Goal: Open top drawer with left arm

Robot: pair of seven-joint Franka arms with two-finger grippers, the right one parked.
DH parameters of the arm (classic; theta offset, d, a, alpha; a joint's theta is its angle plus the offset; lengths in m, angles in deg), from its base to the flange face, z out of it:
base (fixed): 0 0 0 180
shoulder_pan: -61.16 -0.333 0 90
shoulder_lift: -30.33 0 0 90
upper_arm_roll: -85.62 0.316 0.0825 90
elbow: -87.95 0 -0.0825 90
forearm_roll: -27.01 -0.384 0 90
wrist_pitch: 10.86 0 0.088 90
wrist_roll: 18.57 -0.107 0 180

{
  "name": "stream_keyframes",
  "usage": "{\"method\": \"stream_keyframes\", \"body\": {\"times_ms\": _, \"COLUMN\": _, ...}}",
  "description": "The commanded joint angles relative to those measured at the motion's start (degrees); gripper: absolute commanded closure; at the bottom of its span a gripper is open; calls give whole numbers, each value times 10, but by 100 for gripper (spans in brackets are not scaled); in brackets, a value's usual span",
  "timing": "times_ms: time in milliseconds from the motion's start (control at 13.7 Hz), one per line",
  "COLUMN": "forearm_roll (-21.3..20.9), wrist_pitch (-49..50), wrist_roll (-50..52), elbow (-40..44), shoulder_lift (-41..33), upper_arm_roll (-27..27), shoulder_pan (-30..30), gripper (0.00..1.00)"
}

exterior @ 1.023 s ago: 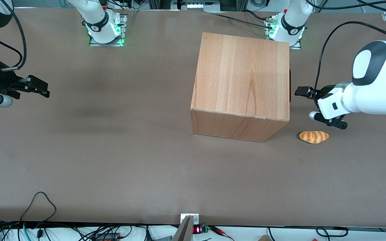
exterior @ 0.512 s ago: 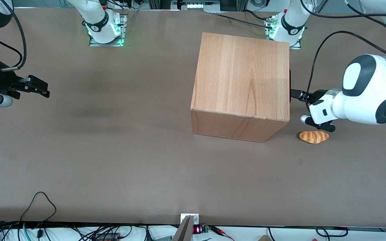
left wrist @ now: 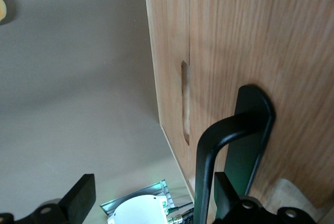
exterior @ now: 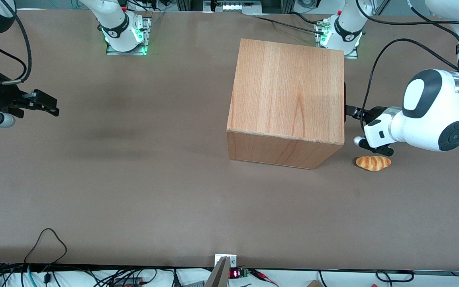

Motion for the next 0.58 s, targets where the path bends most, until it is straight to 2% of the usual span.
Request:
{"method": "stream_keyframes", "body": {"times_ms": 0, "forearm_roll": 8, "wrist_pitch": -2, "wrist_roll": -12, "elbow": -7, "shoulder_lift": -3, "upper_arm_roll": 0, "shoulder_pan": -5, "gripper": 0}}
{"method": "stream_keyframes", "body": {"times_ms": 512, "forearm_roll": 7, "wrist_pitch": -18, "wrist_roll": -2, "elbow": -7, "shoulder_lift": 4, "upper_arm_roll": 3, "shoulder_pan": -7, "gripper": 0}}
